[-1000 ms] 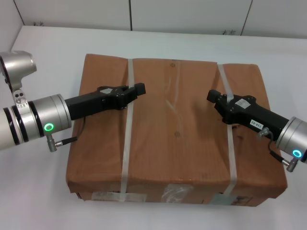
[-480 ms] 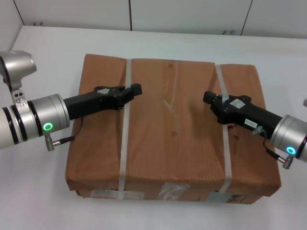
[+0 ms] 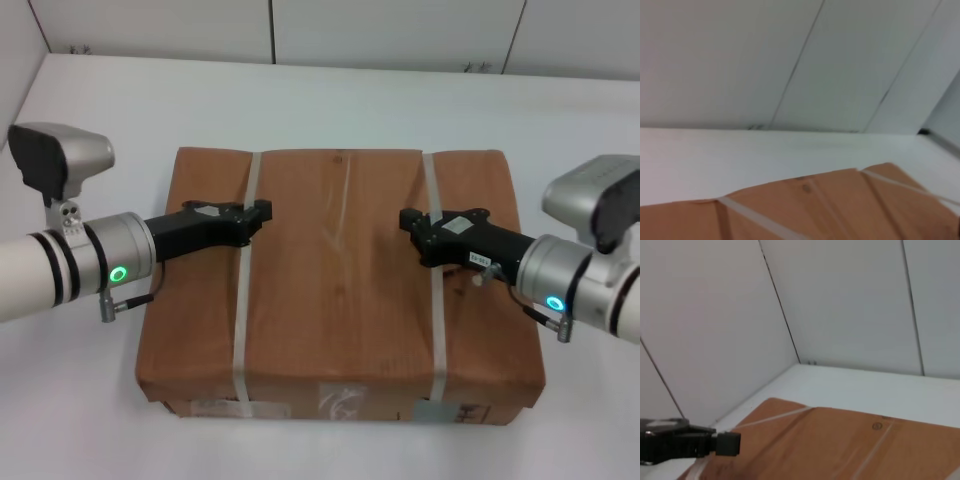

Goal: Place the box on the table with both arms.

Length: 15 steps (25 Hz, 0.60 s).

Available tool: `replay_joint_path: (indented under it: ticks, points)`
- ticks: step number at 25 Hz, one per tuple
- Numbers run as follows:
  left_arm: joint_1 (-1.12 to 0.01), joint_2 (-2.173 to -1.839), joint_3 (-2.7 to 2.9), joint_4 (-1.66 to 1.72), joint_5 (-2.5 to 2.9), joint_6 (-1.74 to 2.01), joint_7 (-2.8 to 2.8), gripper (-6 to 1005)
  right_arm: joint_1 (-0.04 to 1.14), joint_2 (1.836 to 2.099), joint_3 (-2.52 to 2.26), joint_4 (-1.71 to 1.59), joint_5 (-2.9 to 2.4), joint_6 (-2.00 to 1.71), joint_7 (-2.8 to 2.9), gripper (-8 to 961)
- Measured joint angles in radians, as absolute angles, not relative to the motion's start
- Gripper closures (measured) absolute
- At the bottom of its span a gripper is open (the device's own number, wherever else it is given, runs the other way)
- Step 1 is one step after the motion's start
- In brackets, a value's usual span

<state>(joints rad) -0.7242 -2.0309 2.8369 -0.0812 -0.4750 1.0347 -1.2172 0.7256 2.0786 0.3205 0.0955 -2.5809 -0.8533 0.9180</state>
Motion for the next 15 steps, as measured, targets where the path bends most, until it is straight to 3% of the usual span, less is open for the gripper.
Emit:
replay_joint_path:
  ticks: [15]
  points:
    - [-0.734, -2.036, 2.851, -0.049, -0.46, 0.902, -1.179, 954, 0.752, 2.079, 0.311, 0.135, -2.581, -0.724, 0.897, 924]
